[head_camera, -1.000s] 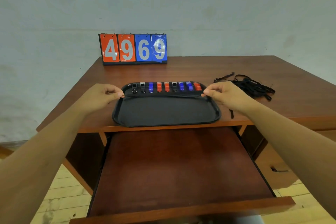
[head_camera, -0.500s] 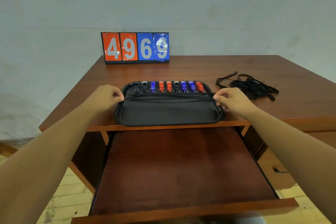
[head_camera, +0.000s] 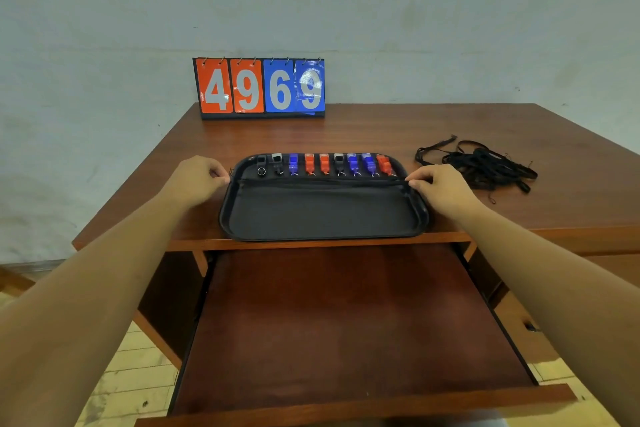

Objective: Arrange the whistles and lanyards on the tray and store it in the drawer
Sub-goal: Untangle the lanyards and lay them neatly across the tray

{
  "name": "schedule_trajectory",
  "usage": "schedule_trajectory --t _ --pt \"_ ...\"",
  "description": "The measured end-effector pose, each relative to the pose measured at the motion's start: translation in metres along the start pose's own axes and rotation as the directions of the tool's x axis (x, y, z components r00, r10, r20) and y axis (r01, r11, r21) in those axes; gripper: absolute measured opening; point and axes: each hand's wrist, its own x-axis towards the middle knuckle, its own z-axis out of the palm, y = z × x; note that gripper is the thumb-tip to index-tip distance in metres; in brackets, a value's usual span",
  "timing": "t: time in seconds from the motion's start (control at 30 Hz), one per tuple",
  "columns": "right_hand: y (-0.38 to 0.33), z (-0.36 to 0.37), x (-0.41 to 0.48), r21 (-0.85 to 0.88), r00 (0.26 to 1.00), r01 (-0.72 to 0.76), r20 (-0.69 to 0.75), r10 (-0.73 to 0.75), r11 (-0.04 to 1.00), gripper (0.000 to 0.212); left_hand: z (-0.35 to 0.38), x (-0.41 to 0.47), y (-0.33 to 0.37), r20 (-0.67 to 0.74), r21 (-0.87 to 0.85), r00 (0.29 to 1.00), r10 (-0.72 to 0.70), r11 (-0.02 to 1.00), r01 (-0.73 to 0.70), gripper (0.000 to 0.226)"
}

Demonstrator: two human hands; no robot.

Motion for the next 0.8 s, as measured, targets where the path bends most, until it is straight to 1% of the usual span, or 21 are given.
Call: schedule_trajectory --t 0.17,0.23,0.3,0.37,0.43,0.5,0.6,0.7,0.8 --pt "0.000 0.000 0.001 0.009 1.000 -0.027 -0.005 0.027 1.000 0.020 -0.002 -0.002 0.001 0.023 -0.031 1.000 -0.006 0.999 0.007 0.006" --pt "0.000 -0.002 0.001 0.032 0.999 -0.039 -0.007 0.039 0.999 0.021 -0.005 -0.004 0.002 0.010 -0.037 1.000 -0.011 0.999 0.012 0.007" --pt "0.002 -0.006 0.001 0.058 0.999 -0.043 -0.013 0.044 0.997 0.020 -0.008 -0.005 0.005 -0.022 -0.010 1.000 -0.021 1.000 0.021 0.015" --pt "0.005 -0.011 0.003 0.063 0.998 -0.040 -0.044 0.042 0.997 0.021 -0.011 -0.004 0.011 -0.099 0.032 0.995 -0.012 0.999 0.015 0.020" --pt "0.007 -0.018 0.005 0.059 0.996 -0.043 -0.072 0.047 0.997 0.022 -0.013 -0.003 0.028 -0.155 0.023 0.988 0.010 1.000 -0.006 0.022" --pt "0.010 -0.026 0.007 0.049 0.995 -0.052 -0.081 0.056 0.997 0.024 -0.010 -0.003 0.056 -0.138 -0.020 0.988 0.068 0.997 -0.071 0.019" --pt "0.022 -0.039 0.012 0.018 0.993 -0.079 -0.085 0.080 0.997 0.023 0.004 -0.003 0.108 -0.068 -0.063 0.979 0.194 0.978 -0.199 0.010" --pt "0.040 -0.046 0.015 -0.017 0.992 -0.108 -0.072 0.107 0.994 0.025 0.029 -0.002 0.159 0.011 -0.084 0.945 0.326 0.942 -0.324 0.010" --pt "0.057 -0.051 0.018 -0.070 0.990 -0.141 -0.028 0.139 0.988 0.035 0.057 0.004 0.204 0.095 -0.085 0.907 0.411 0.911 -0.404 0.013"
